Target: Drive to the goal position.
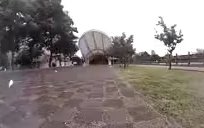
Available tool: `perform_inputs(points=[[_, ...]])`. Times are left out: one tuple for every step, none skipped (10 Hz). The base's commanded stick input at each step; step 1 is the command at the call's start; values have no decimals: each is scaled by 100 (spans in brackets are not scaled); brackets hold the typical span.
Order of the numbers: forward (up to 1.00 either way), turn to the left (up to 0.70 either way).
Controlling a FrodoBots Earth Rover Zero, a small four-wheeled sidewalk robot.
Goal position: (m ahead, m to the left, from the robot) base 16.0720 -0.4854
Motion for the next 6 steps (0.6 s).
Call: perform_inputs(points=[[100, 0], [100, 0], [100, 0], [100, 0], [100, 0], [100, 0]])
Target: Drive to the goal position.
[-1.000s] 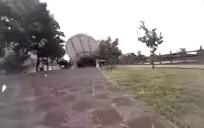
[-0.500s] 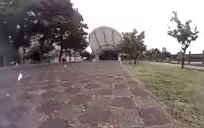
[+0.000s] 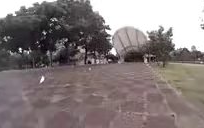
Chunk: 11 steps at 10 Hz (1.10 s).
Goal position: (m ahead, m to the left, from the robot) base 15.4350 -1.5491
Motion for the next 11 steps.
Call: perform_inputs(points=[[100, 0], [100, -26], [100, -40], [100, -40], [100, -40], [100, -40], [100, -40], [100, 0], [100, 0], [100, 0], [100, 0]])
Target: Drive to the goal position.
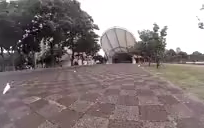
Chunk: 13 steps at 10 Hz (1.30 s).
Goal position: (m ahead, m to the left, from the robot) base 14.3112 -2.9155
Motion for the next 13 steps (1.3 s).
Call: perform_inputs(points=[[100, 0], [100, 0], [100, 0], [100, 0], [100, 0], [100, -12], [100, -24], [100, -36], [100, -40], [100, 0], [100, 0], [100, 0], [100, 0]])
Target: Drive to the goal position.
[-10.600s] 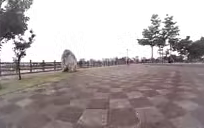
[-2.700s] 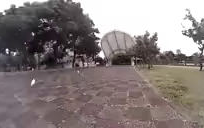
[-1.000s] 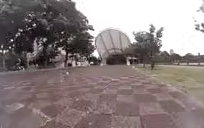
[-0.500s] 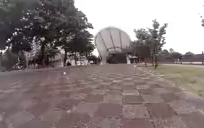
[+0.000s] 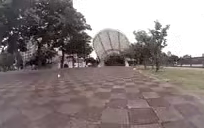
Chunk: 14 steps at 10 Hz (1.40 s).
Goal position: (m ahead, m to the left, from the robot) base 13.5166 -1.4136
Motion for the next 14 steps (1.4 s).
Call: perform_inputs(points=[[100, 0], [100, 0], [100, 0], [100, 0], [100, 0], [100, 0], [100, 0], [100, 0], [100, 0], [100, 0], [100, 0], [100, 0], [100, 0], [100, 0]])
